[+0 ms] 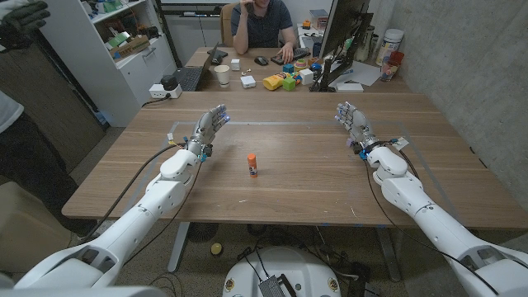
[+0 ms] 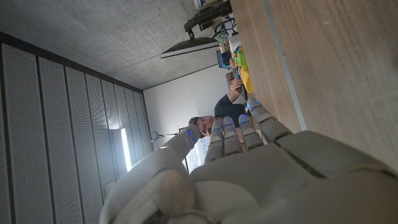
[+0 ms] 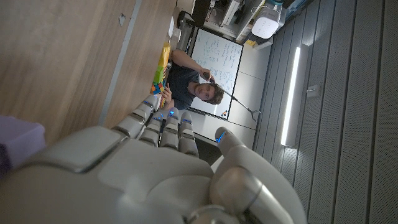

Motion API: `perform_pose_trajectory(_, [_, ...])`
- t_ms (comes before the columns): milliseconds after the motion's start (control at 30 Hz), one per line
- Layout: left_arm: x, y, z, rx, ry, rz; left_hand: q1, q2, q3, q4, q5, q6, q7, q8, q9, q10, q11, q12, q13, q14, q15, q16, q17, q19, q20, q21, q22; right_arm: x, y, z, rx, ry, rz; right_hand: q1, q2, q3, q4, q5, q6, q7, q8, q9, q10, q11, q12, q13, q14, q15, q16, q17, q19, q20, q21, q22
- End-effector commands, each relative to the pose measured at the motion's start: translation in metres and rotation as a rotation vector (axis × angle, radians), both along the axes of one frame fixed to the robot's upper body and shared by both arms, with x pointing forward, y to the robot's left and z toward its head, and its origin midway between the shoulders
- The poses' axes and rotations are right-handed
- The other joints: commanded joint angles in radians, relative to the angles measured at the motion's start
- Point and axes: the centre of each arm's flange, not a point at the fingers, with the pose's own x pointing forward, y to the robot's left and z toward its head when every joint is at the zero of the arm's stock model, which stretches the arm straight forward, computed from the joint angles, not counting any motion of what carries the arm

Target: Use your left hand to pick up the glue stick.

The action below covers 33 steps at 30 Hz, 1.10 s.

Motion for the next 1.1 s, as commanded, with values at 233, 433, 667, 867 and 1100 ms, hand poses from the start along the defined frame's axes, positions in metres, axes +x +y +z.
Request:
perform_pose_trajectory(233, [0.0, 0.0, 0.01, 0.02, -0.048, 0.007, 0.006, 0.031, 0.008, 0.002, 0.005, 0.037, 0.0, 0.018, 0.002, 0.031, 0.002, 0.012, 0.005, 0.036, 0.007, 0.014, 0.004, 0.031, 0.017, 0.014, 0.001, 0.007, -0.001, -0.006, 0.006, 0.026, 0.0, 0.008, 0.044, 0.005, -0.002, 0.006, 0.009, 0.0, 0.005, 0.001, 0.009, 0.0, 0.006, 0.002, 0.009, -0.001, 0.007, 0.005, 0.006, -0.011, 0.004, 0.002])
perform_pose_trajectory(433, [-0.009, -0.002, 0.021, 0.093, -0.101, 0.019, 0.045, 0.003, 0.011, -0.075, 0.006, 0.105, -0.022, 0.028, 0.004, 0.063, 0.001, 0.017, 0.005, 0.083, 0.004, 0.012, -0.013, 0.088, 0.023, 0.031, 0.0, 0.007, -0.003, -0.007, 0.009, 0.024, 0.0, 0.007, 0.043, 0.005, -0.002, 0.006, 0.009, 0.0, 0.005, 0.001, 0.009, -0.001, 0.006, 0.002, 0.009, -0.001, 0.007, 0.005, 0.006, -0.011, 0.004, 0.002])
perform_pose_trajectory(667, [-0.024, -0.007, 0.037, 0.212, -0.161, -0.008, 0.095, -0.039, -0.018, -0.188, 0.006, 0.122, -0.075, 0.02, 0.004, 0.078, -0.01, 0.015, 0.005, 0.112, -0.011, 0.002, -0.018, 0.129, 0.016, 0.036, -0.001, 0.008, -0.003, -0.008, 0.012, 0.024, 0.004, 0.006, 0.041, 0.005, -0.001, 0.006, 0.009, 0.001, 0.005, 0.001, 0.01, 0.001, 0.006, 0.002, 0.009, -0.001, 0.006, 0.004, 0.006, -0.011, 0.004, 0.002])
perform_pose_trajectory(867, [-0.036, -0.01, 0.049, 0.291, -0.21, -0.026, 0.11, -0.068, -0.046, -0.236, 0.004, 0.131, -0.124, 0.018, 0.004, 0.083, -0.019, 0.013, 0.006, 0.121, -0.02, -0.002, -0.018, 0.152, 0.017, 0.039, -0.001, 0.009, -0.005, -0.009, 0.016, 0.023, 0.005, 0.004, 0.04, 0.005, 0.0, 0.006, 0.009, 0.001, 0.005, 0.001, 0.01, 0.001, 0.006, 0.002, 0.009, -0.001, 0.006, 0.004, 0.006, -0.01, 0.004, 0.002])
perform_pose_trajectory(1100, [-0.051, -0.015, 0.061, 0.347, -0.26, -0.053, 0.118, -0.088, -0.069, -0.265, 0.002, 0.141, -0.157, 0.018, 0.004, 0.084, -0.025, 0.011, 0.006, 0.125, -0.027, -0.004, -0.017, 0.183, 0.023, 0.047, 0.0, 0.009, -0.005, -0.01, 0.018, 0.022, 0.009, 0.001, 0.038, 0.005, 0.002, 0.006, 0.009, 0.002, 0.005, 0.001, 0.01, 0.002, 0.006, 0.002, 0.01, 0.0, 0.006, 0.004, 0.006, -0.01, 0.004, 0.002])
